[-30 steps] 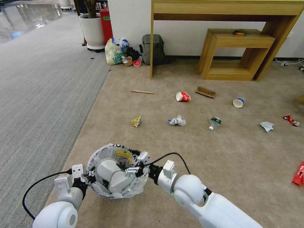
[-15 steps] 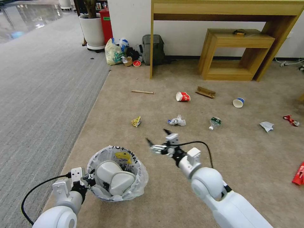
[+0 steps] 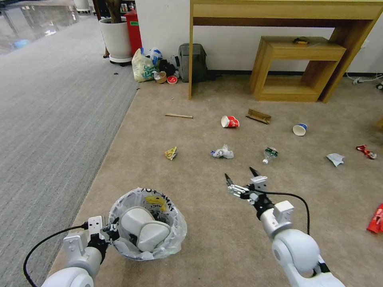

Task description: Pick up the trash bin and place the garbage on the floor into it.

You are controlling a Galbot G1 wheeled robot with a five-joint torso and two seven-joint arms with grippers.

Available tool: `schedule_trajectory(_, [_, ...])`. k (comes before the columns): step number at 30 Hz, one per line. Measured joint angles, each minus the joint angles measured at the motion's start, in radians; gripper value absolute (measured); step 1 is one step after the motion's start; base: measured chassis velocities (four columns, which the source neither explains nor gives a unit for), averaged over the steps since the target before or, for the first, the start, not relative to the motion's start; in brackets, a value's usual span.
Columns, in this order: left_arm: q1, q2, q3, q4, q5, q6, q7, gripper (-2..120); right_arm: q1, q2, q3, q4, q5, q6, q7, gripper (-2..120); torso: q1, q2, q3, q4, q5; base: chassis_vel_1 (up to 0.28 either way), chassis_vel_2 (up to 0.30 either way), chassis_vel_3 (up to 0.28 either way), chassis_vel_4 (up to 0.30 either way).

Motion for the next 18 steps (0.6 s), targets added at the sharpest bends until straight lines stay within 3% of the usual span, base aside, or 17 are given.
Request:
schedule_trajectory(7, [-0.002, -0.002, 0.016, 0.017, 0.003, -0.004, 0.003, 0, -0.027, -0.005, 0.066, 0.010, 0.005, 0.012, -0.026, 100, 0.000, 0.000, 0.000, 0.0000, 0.0001, -0.168, -0.159, 0.156, 0.153])
schedule_trajectory(18, [0.003, -0.009, 0.018, 0.017, 0.012, -0.007, 0.002, 0, -0.052, -0.005, 0.092, 0.011, 0.008, 0.024, -0.056, 100, 0.000, 0.000, 0.000, 0.0001, -0.0001, -0.160, -0.157, 0.160, 0.165])
